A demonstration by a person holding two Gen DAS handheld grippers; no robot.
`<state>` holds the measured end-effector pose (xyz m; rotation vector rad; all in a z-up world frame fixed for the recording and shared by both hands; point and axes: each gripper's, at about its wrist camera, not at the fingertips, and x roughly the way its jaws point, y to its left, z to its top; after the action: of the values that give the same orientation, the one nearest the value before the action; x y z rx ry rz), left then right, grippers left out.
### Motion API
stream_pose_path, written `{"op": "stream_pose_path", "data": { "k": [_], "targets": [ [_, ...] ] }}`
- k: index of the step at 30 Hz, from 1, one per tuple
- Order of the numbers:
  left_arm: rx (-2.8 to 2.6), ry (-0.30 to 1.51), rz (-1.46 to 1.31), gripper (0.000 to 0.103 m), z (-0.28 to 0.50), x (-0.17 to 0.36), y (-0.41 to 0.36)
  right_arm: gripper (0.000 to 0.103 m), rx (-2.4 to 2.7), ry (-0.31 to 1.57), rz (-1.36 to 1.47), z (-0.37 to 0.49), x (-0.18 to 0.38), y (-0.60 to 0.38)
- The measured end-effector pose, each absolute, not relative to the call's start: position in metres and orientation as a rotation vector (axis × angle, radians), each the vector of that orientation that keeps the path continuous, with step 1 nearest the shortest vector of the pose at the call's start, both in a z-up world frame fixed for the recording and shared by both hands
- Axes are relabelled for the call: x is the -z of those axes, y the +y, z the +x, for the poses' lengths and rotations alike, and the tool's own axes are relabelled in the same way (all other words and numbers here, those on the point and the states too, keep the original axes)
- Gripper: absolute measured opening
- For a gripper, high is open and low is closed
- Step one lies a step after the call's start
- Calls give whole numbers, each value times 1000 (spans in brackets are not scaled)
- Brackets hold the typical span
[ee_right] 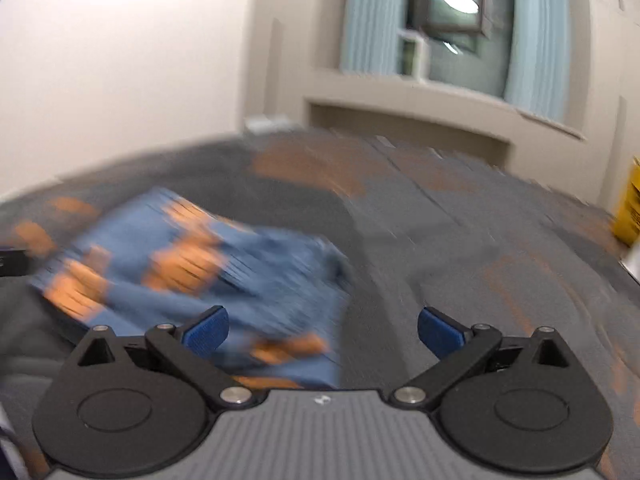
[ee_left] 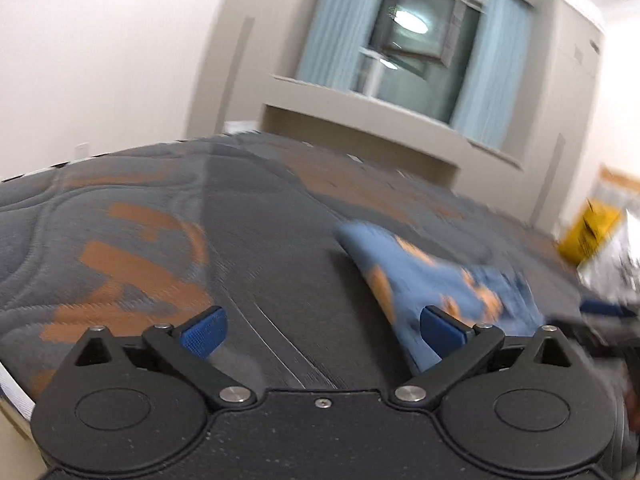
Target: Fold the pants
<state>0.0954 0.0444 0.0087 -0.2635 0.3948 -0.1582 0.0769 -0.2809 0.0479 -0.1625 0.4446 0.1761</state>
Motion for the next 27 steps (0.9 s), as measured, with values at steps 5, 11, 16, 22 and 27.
{"op": "stream_pose_path", "data": {
  "k": [5, 11, 16, 22, 27],
  "targets": [
    [174, 377, -353, 102, 134, -25, 65, 86, -493, 316, -314, 57, -54, -228],
    [266, 492, -425, 102, 193, -30, 56, 51, -626, 342, -488, 59, -35, -177],
    [301, 552, -422, 102, 219, -21, 38, 45, -631, 341, -571, 59, -21, -159],
    [326, 635, -453, 83, 235, -9, 31, 27, -634, 281, -674, 53, -12, -148],
    [362, 662, -451, 31, 238, -7, 25, 3, -629, 250, -703, 47, -4, -139]
  ]
}}
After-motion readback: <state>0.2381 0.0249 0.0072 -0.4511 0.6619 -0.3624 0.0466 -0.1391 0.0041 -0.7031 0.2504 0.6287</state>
